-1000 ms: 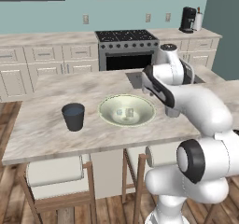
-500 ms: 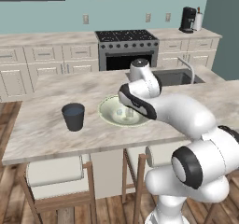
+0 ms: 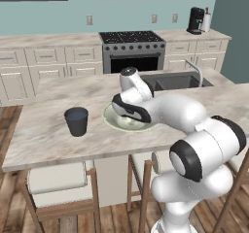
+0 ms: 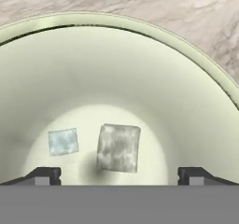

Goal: There are four ice cubes in the ice bowl. Place two ice cubes in each glass of water.

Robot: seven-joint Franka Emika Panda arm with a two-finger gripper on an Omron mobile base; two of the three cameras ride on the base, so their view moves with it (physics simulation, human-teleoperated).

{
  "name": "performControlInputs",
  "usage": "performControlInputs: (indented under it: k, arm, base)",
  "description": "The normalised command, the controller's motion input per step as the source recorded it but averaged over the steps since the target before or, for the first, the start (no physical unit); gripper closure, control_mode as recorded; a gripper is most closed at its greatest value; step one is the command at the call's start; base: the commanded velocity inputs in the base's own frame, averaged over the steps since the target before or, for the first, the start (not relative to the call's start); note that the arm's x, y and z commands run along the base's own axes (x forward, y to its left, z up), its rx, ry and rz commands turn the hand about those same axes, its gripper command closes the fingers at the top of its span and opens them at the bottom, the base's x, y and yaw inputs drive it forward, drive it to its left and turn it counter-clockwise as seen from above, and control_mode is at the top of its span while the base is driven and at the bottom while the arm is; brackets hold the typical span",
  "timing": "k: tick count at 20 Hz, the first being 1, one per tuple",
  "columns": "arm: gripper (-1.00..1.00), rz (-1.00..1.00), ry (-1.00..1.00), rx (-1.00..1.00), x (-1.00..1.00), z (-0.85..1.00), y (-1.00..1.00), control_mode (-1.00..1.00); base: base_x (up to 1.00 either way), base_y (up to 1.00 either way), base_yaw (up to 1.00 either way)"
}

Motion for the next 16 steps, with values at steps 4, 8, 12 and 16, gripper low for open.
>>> performControlInputs:
  k: [4,8,12,16]
  arm:
    - [-1.0,-0.12,0.02,0.0,0.0,-0.16,0.0,-1.0]
    - [-1.0,-0.1,0.0,0.02,0.0,-0.1,-0.04,-1.0]
    - [-1.0,-0.06,0.0,0.02,0.04,-0.07,-0.2,-1.0]
    - [-1.0,-0.04,0.0,0.03,0.01,0.0,-0.22,-1.0]
  base:
    - [0.0,0.0,0.0]
    - [0.0,0.0,0.0]
    - [0.0,0.0,0.0]
    - [0.0,0.0,0.0]
